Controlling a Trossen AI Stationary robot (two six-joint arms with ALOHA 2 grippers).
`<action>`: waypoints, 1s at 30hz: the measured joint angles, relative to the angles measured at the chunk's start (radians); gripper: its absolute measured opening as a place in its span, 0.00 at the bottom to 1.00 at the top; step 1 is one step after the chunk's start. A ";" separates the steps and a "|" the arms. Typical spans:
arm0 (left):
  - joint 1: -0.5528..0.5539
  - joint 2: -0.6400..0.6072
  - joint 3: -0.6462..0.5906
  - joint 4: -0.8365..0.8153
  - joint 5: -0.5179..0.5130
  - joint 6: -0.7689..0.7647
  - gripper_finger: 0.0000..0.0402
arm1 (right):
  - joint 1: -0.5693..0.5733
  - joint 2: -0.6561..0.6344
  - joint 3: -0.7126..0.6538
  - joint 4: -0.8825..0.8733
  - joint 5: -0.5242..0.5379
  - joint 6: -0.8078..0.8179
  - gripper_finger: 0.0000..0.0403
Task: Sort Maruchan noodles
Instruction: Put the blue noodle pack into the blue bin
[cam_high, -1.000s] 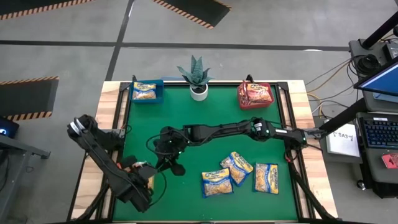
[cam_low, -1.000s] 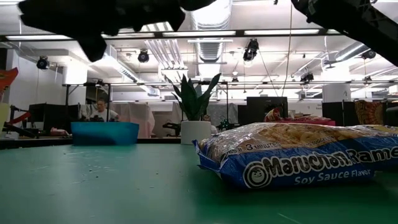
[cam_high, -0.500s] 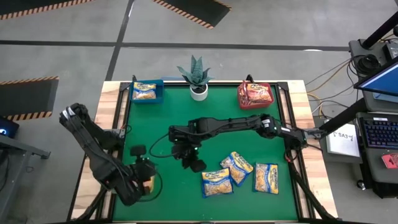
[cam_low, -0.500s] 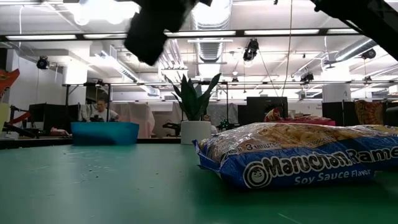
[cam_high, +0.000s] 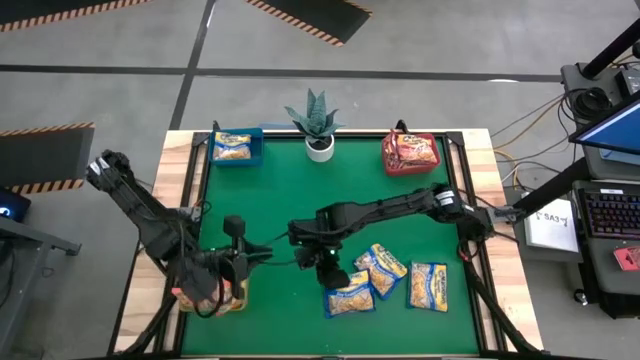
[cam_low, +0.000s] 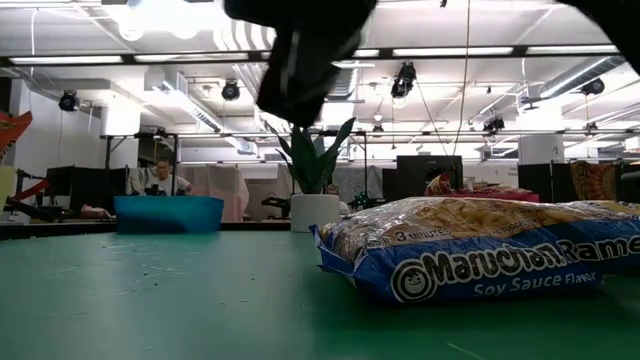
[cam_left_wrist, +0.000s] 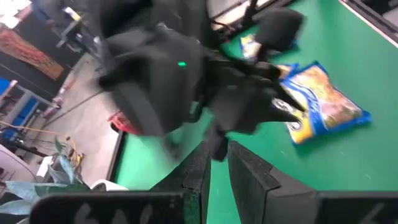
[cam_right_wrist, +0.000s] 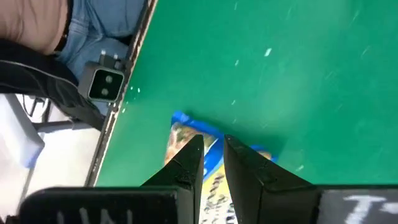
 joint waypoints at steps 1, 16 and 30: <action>0.013 -0.014 -0.019 0.034 0.000 0.021 0.10 | 0.007 -0.022 -0.045 0.025 0.011 0.024 0.13; 0.121 -0.045 -0.081 0.151 -0.002 0.110 0.10 | 0.078 -0.527 -0.742 0.185 0.494 0.480 0.13; 0.179 -0.040 -0.081 0.217 0.001 0.243 0.10 | 0.237 -0.728 -1.152 0.401 0.425 0.840 0.13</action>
